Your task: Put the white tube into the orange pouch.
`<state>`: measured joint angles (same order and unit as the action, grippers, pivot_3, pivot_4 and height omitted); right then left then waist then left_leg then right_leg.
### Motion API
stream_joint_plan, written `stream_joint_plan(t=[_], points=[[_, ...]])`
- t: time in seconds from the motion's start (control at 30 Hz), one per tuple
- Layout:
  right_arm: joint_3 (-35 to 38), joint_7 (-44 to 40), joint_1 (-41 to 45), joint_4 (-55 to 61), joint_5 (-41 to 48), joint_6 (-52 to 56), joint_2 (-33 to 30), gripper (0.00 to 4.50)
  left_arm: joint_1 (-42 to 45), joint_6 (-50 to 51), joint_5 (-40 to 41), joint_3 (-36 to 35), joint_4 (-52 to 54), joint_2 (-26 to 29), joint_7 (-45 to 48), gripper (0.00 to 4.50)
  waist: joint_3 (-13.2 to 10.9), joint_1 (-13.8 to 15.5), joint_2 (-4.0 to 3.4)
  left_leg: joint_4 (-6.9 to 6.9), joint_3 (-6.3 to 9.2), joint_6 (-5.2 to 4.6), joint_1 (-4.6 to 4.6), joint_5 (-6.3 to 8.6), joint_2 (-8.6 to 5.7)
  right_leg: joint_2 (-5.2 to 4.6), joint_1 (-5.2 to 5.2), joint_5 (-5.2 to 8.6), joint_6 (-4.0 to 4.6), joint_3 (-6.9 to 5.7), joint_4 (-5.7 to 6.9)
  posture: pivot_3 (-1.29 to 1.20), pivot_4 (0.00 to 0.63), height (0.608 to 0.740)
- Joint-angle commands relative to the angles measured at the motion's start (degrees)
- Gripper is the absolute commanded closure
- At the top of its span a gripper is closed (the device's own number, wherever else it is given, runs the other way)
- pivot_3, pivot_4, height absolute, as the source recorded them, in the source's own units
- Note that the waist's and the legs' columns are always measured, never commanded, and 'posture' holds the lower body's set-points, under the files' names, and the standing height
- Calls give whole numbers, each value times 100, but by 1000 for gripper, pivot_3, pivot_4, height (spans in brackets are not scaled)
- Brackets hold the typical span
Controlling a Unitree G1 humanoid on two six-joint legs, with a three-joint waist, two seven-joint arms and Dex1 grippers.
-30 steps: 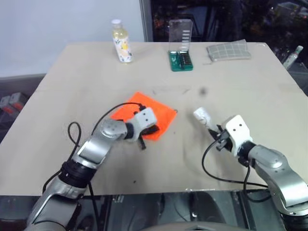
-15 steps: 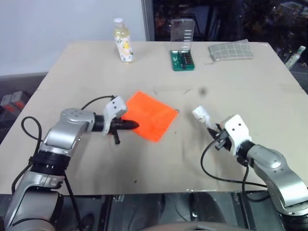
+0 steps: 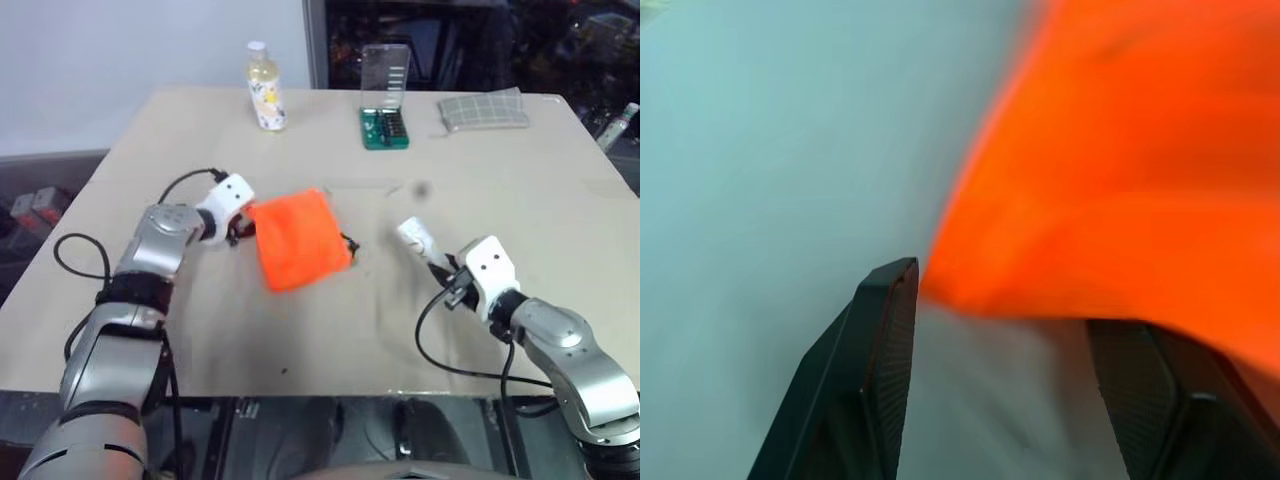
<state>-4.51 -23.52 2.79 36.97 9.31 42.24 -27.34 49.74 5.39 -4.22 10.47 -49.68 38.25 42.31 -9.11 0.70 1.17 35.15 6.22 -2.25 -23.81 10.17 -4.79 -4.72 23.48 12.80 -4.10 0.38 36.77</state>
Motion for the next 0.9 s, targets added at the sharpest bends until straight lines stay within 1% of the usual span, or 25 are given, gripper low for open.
stream_joint_plan(t=[0.03,0.1,0.2,0.27,0.33,0.37,0.43,0.47,0.5,0.53,0.57,0.6,0.67,0.73,0.8,0.83,0.9], points=[[43,-36,137,102,5,-146,-36,3575,221,132,466,-417,-291,-11,838,1956,-1,-17,1,4,-4,-1,-2,-1,-1,3,2,0,1,6,-1,0,150,740],[63,-46,130,140,23,-127,-45,3575,142,308,705,-564,-99,206,1523,1956,-2,-50,2,3,-10,-3,-15,1,-5,3,11,-14,23,13,-3,0,150,740],[99,-65,65,211,48,-129,-60,3575,-254,1352,1431,-883,822,828,2916,1956,-7,-192,7,1,-14,-10,-33,6,-7,3,30,-15,26,17,-4,0,150,740],[104,-97,-15,255,78,-174,-65,3575,-918,2110,1997,-1046,2122,1329,3608,1415,-10,-287,6,-2,-18,-11,-45,9,-5,4,44,-14,28,26,-6,0,150,740],[77,-173,-108,301,99,-252,-101,3575,-1733,2892,2561,-1277,3609,1792,3918,619,-13,-316,0,-3,-18,-12,-47,12,-3,2,45,-14,29,32,-9,0,150,740],[71,-210,-146,319,108,-295,-117,3575,-2129,2947,2694,-1485,4247,1890,3822,128,-15,-309,-3,-8,-22,-14,-44,16,-2,-9,45,-14,29,40,-12,0,150,740],[80,-256,-193,335,127,-353,-132,3575,-2836,2918,2864,-1863,5253,2015,3654,55,-22,-289,-15,-9,-22,-20,-36,23,-2,-30,41,-14,29,40,-12,0,150,740],[87,-271,-203,331,130,-376,-140,3575,-3168,2742,2786,-1982,5620,2049,3550,55,-24,-264,-18,-9,-22,-19,-34,23,-1,-32,41,-13,29,40,-14,0,150,740],[97,-286,-206,321,132,-394,-146,3575,-3463,2354,2588,-2062,5908,2010,3365,55,-24,-243,-18,-8,-21,-15,-28,25,1,-36,33,-12,31,45,-15,0,150,740],[106,-298,-187,300,137,-406,-146,3575,-3649,2319,2504,-2113,6198,1895,3069,55,-24,-223,-18,-8,-20,6,-23,37,4,-35,30,0,51,50,-17,0,150,740],[111,-310,-165,275,146,-424,-146,3575,-3783,2204,2306,-2078,6426,1768,2704,55,-25,-176,-19,-9,-20,7,-17,37,5,-36,25,1,53,53,-18,0,150,740],[114,-318,-153,259,153,-438,-146,3575,-3868,2165,2194,-2049,6579,1689,2450,55,-25,-143,-18,-9,-20,7,-15,38,6,-36,22,2,52,53,-18,0,150,740],[89,-340,-98,213,152,-474,-144,3575,-4062,1753,1549,-1737,6907,1388,1688,55,-24,-89,-18,-8,-19,8,-14,38,6,-40,18,10,38,47,-18,0,150,740],[78,-353,-78,197,150,-490,-141,3575,-4141,1631,1129,-1560,7030,1251,1213,55,-24,-56,-17,-7,-21,9,-10,37,5,-42,12,11,34,49,-17,0,150,740],[84,-387,-91,207,156,-511,-157,3575,-4542,929,504,-1413,7065,1186,754,55,-23,-40,-15,-5,-23,10,-8,36,4,-36,12,7,39,49,-16,0,150,740],[83,-395,-100,214,152,-520,-169,3575,-4707,692,318,-1369,7079,1164,604,55,-22,-48,-16,-5,-25,11,-4,35,4,-30,13,-1,52,47,-16,0,150,740],[88,-404,-131,227,160,-529,-182,3575,-4897,220,-145,-1298,7009,1083,136,55,-23,-45,-16,-8,-35,11,-5,35,4,-27,22,-4,48,54,-17,0,150,740]])
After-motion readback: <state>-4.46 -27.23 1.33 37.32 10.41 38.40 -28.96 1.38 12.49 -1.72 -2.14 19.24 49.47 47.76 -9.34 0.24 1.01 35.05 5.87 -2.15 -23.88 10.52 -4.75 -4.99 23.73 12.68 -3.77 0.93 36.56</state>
